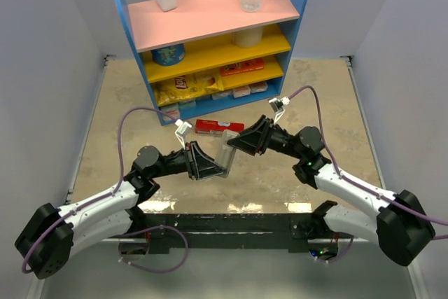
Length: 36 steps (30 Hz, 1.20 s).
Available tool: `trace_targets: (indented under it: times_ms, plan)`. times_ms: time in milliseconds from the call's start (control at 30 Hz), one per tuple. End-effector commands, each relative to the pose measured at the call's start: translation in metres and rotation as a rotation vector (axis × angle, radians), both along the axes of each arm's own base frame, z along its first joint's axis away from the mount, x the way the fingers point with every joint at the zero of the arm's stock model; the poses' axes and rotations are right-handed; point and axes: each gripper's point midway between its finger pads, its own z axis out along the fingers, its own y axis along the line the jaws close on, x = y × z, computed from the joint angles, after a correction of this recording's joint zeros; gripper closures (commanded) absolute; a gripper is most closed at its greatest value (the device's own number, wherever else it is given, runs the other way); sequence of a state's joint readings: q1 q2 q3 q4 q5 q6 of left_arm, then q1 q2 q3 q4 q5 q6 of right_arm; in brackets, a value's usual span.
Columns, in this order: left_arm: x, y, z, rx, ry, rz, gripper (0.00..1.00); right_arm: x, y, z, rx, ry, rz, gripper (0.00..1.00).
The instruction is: Unload the batteries from the remote control
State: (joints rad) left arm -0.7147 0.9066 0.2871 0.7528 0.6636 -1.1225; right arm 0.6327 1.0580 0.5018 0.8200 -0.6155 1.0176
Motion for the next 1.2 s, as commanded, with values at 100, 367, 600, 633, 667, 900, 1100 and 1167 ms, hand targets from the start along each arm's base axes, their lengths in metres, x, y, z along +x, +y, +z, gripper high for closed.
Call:
trace_targets:
  times_ms: [100, 367, 600, 633, 667, 900, 1100, 1167]
  plan:
    - [0.011, 0.002, 0.025, -0.089, -0.037, 0.064, 1.00, 0.010, 0.005, 0.005, 0.059, 0.002, -0.061, 0.45]
    - [0.018, -0.001, 0.016, -0.051, -0.016, 0.086, 1.00, 0.017, 0.014, -0.005, 0.048, 0.039, -0.118, 0.51]
    - [0.023, -0.002, 0.010, -0.019, 0.009, 0.106, 0.99, 0.020, 0.021, -0.018, 0.033, 0.077, -0.164, 0.91]
    - [0.023, -0.001, 0.009, -0.007, -0.007, 0.110, 0.93, 0.019, 0.021, -0.020, 0.031, 0.081, -0.162, 0.95]
    - [0.024, -0.002, 0.012, 0.000, -0.025, 0.113, 0.84, 0.020, 0.020, -0.023, 0.019, 0.093, -0.167, 1.00]
    - [0.043, 0.018, -0.017, 0.336, -0.105, 0.239, 0.17, 0.027, 0.014, -0.039, -0.059, 0.133, -0.186, 1.00]
    - [0.064, 0.046, -0.015, 0.607, -0.295, 0.313, 0.18, 0.026, 0.008, -0.063, -0.090, 0.217, -0.096, 1.00]
    - [0.063, 0.047, -0.011, 0.616, -0.423, 0.278, 0.21, 0.019, 0.009, -0.067, -0.093, 0.234, -0.042, 1.00]
